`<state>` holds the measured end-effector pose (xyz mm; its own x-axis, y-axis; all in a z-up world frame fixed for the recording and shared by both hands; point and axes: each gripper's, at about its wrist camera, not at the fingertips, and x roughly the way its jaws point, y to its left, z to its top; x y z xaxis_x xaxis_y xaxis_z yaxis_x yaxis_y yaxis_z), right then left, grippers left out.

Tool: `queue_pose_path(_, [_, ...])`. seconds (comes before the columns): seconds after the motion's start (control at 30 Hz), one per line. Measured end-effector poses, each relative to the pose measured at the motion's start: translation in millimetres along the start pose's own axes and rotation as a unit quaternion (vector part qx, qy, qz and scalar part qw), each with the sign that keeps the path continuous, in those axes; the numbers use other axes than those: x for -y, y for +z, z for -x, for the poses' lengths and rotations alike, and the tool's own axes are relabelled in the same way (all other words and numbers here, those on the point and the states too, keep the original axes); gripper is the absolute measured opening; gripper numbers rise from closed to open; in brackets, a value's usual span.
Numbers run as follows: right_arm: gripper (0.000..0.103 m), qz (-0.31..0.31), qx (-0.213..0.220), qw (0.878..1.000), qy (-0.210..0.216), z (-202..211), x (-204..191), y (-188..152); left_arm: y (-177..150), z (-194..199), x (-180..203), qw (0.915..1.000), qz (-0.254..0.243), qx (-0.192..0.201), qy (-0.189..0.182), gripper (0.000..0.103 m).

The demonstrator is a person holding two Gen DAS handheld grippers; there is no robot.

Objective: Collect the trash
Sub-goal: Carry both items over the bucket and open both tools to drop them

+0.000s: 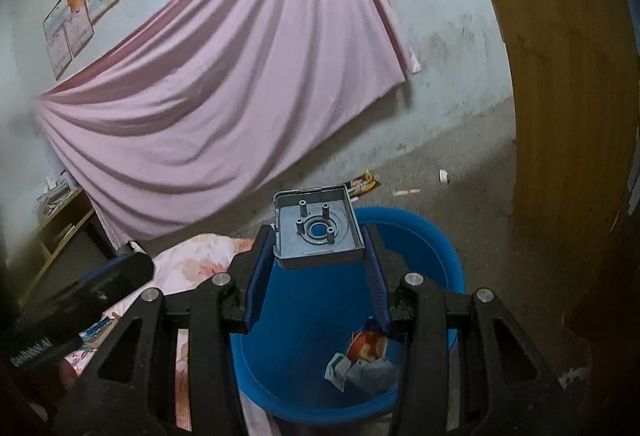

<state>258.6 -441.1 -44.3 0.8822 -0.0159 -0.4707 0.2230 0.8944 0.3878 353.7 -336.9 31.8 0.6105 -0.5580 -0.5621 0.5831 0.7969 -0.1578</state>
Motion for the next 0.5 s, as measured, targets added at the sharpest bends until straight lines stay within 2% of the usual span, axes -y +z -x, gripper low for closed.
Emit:
queue_pose_path(0.2, [0.070, 0.000, -0.014, 1.000, -0.002, 1.4, -2.1, 0.0, -10.4, -10.1, -5.1, 0.9995, 0.006, -0.030, 0.005, 0.053])
queue_pose_path(0.5, [0.070, 0.003, -0.039, 0.999, -0.005, -8.4, -1.9, -0.5, -16.5, -19.6, -12.9, 0.9975, 0.022, -0.067, -0.006, 0.054])
